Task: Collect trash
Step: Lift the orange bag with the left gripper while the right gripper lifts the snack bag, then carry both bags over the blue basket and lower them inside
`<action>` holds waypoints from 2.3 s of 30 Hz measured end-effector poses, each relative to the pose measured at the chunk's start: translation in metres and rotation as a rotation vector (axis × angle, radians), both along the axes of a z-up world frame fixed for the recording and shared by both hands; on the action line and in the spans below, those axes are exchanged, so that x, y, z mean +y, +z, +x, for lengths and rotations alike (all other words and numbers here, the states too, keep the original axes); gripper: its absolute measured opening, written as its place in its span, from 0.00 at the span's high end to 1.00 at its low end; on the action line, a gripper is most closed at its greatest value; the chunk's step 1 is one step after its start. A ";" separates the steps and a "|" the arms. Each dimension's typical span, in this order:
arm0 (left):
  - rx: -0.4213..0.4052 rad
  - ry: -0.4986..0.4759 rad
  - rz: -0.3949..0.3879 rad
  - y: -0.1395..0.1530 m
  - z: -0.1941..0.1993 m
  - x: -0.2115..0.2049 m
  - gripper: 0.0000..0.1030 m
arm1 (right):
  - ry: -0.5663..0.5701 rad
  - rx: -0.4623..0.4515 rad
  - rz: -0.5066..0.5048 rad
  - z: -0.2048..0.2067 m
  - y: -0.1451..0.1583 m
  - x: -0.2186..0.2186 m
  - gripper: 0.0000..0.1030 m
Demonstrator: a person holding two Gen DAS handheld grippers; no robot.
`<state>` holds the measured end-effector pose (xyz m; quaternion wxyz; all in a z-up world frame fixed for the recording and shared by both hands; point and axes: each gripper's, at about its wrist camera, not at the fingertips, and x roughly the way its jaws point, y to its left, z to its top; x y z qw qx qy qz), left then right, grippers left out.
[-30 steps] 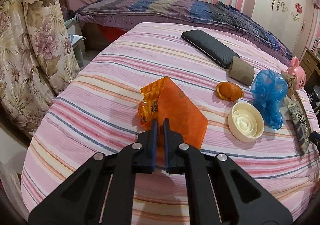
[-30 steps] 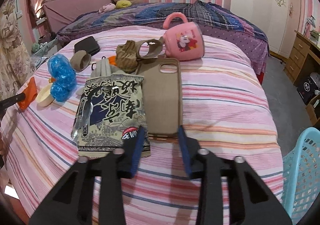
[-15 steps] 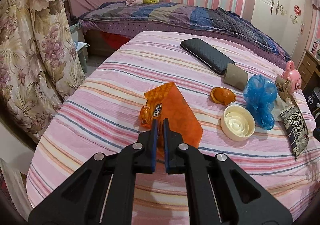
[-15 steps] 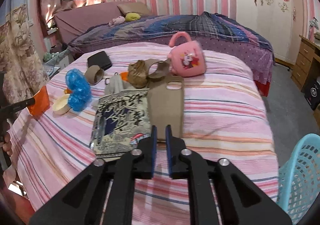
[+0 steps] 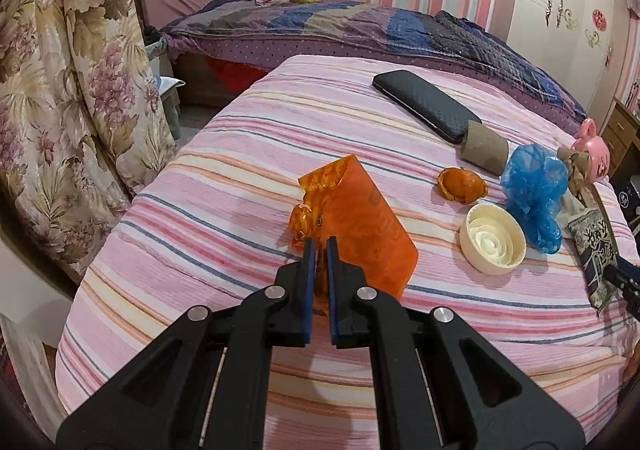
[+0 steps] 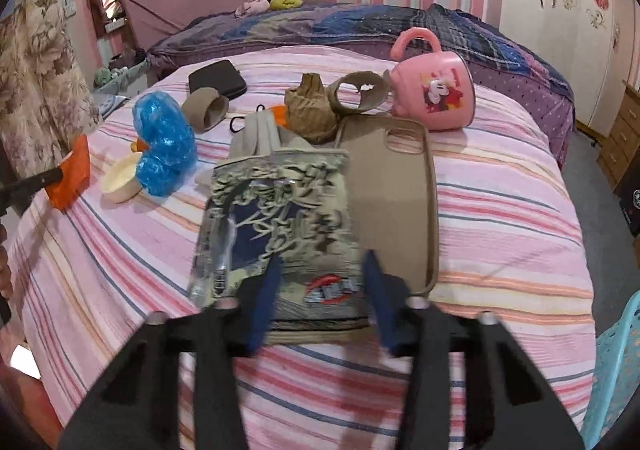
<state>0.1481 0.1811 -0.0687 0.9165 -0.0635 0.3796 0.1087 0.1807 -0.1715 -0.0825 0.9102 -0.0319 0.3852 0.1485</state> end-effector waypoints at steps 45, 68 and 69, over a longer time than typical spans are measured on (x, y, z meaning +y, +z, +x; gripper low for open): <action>-0.175 -0.091 0.052 0.062 -0.072 -0.085 0.98 | -0.039 -0.317 0.058 -0.091 0.066 -0.073 0.96; -0.251 -0.485 0.038 0.082 -0.075 -0.346 0.98 | -0.392 -0.367 0.007 -0.148 0.089 -0.254 0.96; -0.248 -0.505 0.033 0.079 -0.074 -0.359 0.98 | -0.416 -0.358 0.000 -0.151 0.086 -0.265 0.96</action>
